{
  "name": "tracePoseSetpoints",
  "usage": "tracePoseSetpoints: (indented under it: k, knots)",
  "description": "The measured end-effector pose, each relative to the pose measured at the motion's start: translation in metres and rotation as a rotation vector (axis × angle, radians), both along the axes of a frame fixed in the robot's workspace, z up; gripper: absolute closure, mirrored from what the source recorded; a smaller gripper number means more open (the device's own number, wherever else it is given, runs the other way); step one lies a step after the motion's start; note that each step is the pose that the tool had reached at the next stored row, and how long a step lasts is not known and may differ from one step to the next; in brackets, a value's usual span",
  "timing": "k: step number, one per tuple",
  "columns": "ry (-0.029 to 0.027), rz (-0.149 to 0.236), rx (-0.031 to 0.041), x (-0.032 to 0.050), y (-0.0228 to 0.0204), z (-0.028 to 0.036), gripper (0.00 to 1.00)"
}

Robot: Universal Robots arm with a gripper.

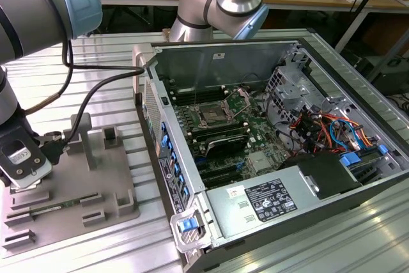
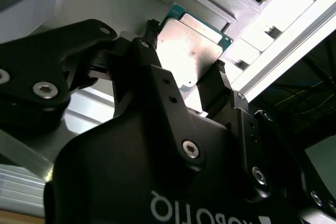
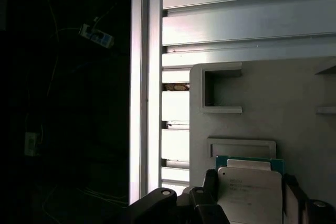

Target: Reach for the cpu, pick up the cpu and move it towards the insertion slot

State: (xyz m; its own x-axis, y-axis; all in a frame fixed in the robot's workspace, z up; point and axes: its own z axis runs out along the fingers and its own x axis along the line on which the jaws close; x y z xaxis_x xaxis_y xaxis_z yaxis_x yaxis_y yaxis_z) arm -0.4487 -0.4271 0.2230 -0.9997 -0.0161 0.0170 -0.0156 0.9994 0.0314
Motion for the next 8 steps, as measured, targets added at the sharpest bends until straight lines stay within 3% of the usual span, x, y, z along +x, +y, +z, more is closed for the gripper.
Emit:
tracePoseSetpoints:
  k: [8]
  knots:
    - [0.0007,0.000,0.0010,0.0003,0.0000,0.0056,0.45]
